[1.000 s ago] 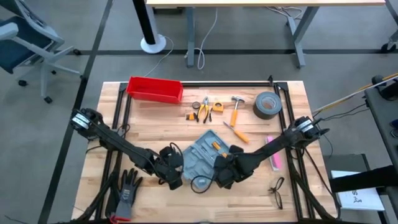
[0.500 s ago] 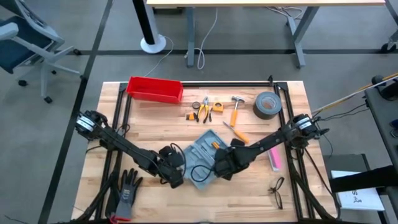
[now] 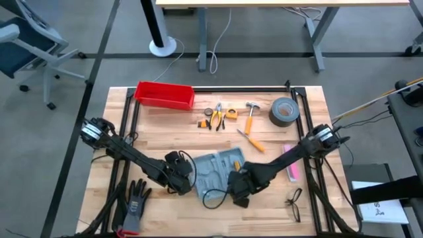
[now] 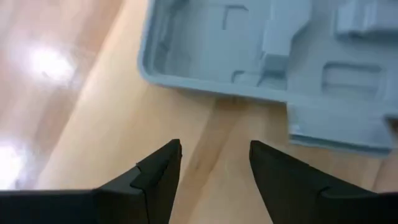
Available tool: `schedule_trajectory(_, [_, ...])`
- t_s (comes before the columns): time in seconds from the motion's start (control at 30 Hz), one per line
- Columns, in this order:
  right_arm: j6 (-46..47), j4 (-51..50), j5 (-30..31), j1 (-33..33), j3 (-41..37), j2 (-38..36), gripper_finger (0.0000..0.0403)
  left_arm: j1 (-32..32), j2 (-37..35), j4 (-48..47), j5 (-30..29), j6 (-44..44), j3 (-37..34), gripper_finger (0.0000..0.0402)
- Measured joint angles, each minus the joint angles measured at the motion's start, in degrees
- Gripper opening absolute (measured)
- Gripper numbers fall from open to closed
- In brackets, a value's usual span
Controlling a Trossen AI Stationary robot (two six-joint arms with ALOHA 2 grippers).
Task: Prefit tool cases
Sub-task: Remove the voltage tester screwdriver from the gray toolbox
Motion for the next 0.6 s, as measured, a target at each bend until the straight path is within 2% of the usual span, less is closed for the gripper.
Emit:
schedule_trajectory(0.17, [1.98,4.05,-0.99,1.68,0.00,0.12,0.0100,0.10,-0.07,-0.56,-1.49,0.00,-0.45,0.0198])
schedule_trajectory(0.4, [3.56,3.69,4.69,1.65,0.00,-2.47,0.0106,0.10,-2.80,-0.25,-1.58,0.46,-0.43,0.0198])
schedule_trajectory(0.6, [4.06,1.41,6.43,0.63,0.00,-3.31,0.0095,0.10,-4.66,2.14,0.36,0.48,-0.43,0.0198])
